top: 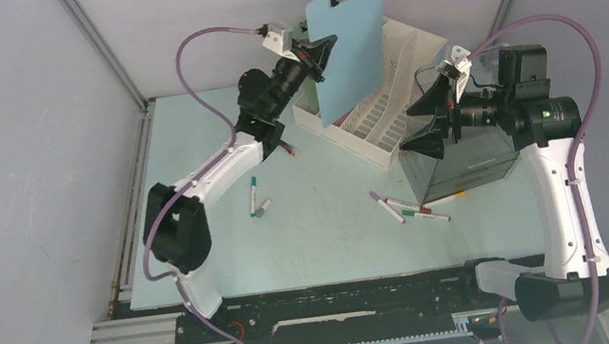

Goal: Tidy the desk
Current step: Place the folder in the storage box.

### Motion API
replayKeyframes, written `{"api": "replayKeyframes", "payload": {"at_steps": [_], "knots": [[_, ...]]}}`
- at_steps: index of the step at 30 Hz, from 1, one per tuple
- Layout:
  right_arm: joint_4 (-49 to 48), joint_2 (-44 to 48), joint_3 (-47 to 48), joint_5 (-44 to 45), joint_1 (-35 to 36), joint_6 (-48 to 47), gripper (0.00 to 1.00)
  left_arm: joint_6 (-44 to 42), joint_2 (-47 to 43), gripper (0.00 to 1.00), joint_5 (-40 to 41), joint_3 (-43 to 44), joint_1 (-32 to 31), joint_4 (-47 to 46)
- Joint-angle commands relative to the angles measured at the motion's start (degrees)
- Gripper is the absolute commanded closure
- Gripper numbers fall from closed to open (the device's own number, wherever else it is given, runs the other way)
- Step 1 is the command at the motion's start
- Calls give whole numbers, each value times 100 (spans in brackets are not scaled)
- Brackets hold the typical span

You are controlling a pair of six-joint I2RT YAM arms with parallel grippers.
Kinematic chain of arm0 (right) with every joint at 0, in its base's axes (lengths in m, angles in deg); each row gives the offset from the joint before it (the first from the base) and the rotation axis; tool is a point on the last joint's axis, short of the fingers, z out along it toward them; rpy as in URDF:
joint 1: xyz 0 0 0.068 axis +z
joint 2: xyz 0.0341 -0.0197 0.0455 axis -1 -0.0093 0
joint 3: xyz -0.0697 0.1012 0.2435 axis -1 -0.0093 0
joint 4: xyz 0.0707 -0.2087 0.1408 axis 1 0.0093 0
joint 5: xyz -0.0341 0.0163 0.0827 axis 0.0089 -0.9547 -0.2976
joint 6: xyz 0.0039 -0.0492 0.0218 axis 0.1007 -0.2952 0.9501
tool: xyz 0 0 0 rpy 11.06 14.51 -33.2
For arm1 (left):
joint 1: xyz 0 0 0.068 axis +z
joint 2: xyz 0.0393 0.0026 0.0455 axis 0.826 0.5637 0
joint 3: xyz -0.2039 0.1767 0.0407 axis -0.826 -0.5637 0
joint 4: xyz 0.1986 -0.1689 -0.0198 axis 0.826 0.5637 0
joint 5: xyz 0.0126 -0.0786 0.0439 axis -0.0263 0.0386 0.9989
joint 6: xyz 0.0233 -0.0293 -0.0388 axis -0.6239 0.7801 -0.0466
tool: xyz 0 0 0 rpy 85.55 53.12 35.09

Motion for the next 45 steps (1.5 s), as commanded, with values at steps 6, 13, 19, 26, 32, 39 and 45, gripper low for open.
{"api": "replayKeyframes", "payload": {"at_steps": [6,13,19,26,32,39,45], "knots": [[-114,107,-43,34,-33,28,4,-699,1250,100,618,1336,-239,-659],[-83,47,-42,56,-33,-15,5,-704,2060,100,803,2017,-354,-709],[-57,-14,-47,61,-33,-55,4,-676,2619,100,886,2434,-442,-798],[-48,-77,-72,56,-33,-91,5,-599,2972,100,937,2442,-501,-1003],[-52,-113,-106,21,-24,-115,4,-552,3084,78,989,2181,-528,-1251],[-95,-140,-151,-48,-15,-113,4,-550,2738,56,951,1723,-535,-1422],[-100,-174,-200,-81,-17,-164,4,-546,1594,29,1042,872,-549,-1195]]}}
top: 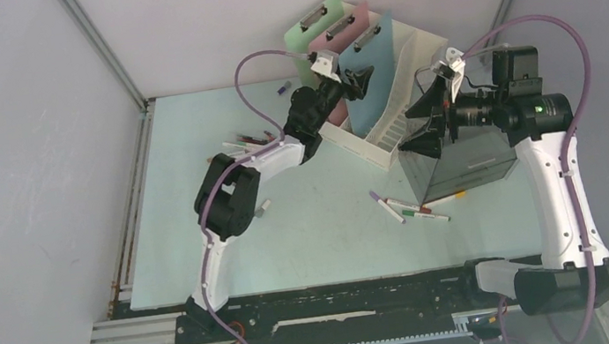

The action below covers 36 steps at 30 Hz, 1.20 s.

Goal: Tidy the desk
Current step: Place the folder in the storage box, then move the stationery to the center of the board.

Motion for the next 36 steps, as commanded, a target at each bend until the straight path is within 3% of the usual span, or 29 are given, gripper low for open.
{"api": "replayKeyframes", "payload": {"at_steps": [1,9,18,22,27,31,36], "knots": [[-89,-45,-51,-120,-13,-108,3,-10,-1421,25,115,-428,-25,25],[-104,2,-145,-193,-20,-311,3,306,-2991,1,-381,-1127,263,1589],[-443,284,-385,-219,79,-429,0,652,-4327,0,-1461,-1050,1074,4197],[-531,340,-358,675,782,-415,0,555,-5036,0,-1655,-1421,1500,5078],[-397,-192,235,2185,2038,-279,0,471,-6020,0,-1592,-2497,2021,5278],[-70,-1049,1213,2819,2756,-196,0,590,-6739,0,-890,-3574,2274,4549],[405,-2074,2378,2786,3056,-98,0,1145,-6099,2,-1441,-3234,2802,4611]]}}
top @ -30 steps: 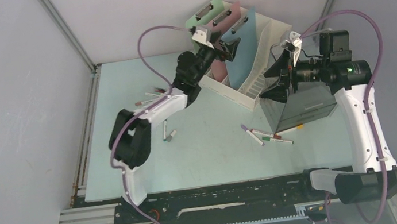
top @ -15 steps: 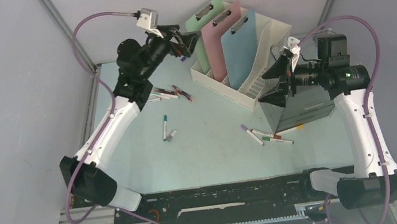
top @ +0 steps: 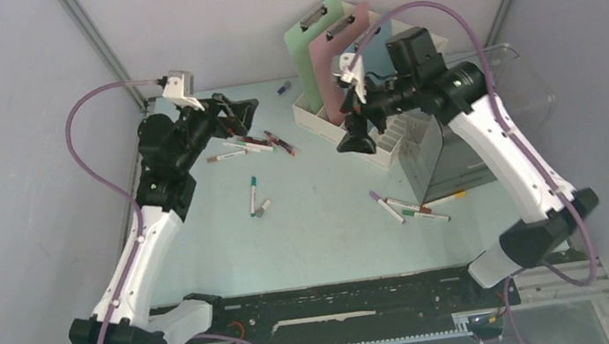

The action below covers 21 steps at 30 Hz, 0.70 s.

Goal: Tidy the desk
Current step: Move the stationery to the center of the board.

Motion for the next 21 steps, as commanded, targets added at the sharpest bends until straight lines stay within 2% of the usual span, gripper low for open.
{"api": "replayKeyframes", "payload": {"at_steps": [1,4,9,15,21], "knots": [[484,-628,774,241,123,180,0,670,833,3,-429,560,495,-186],[582,-749,747,34,52,203,0,970,1841,0,-748,1372,716,123],[666,-416,248,-393,-172,-16,0,899,3705,1,-630,3099,754,926],[845,50,-257,-762,-435,-374,0,837,5887,11,-611,5081,747,1476],[685,315,-685,-1168,-889,-455,0,759,7427,16,-304,6899,582,1732]]}}
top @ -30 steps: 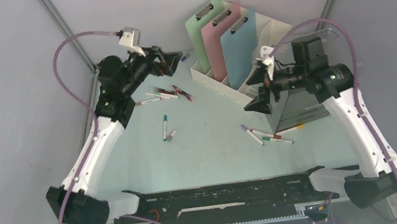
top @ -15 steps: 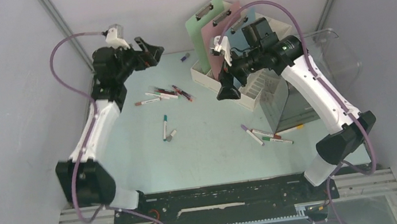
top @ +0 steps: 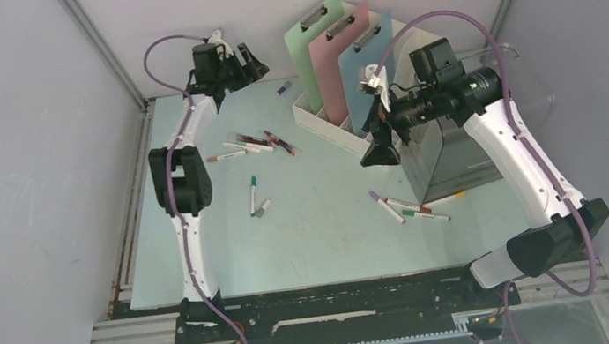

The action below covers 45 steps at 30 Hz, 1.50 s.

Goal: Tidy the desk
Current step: Move the stationery to the center of the board.

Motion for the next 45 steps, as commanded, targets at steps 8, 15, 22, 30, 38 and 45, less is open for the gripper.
{"api": "replayKeyframes", "payload": {"at_steps": [8,15,22,30,38,45], "knots": [[-66,112,-308,-600,-426,-321,0,406,1709,29,617,1802,-212,197],[17,9,-303,-520,-325,-418,0,1414,2186,30,503,2049,-248,-383],[86,-13,-290,-547,-329,-478,0,2813,2581,30,812,2061,-194,-1252],[189,-53,-257,-616,-342,-545,0,3709,2882,32,1294,2123,-187,-1859],[331,-120,-166,-701,-325,-615,0,4657,3340,49,1521,2498,-187,-2228],[623,-194,2,-821,-315,-787,0,5171,3464,54,1780,2455,-215,-2090]]}}
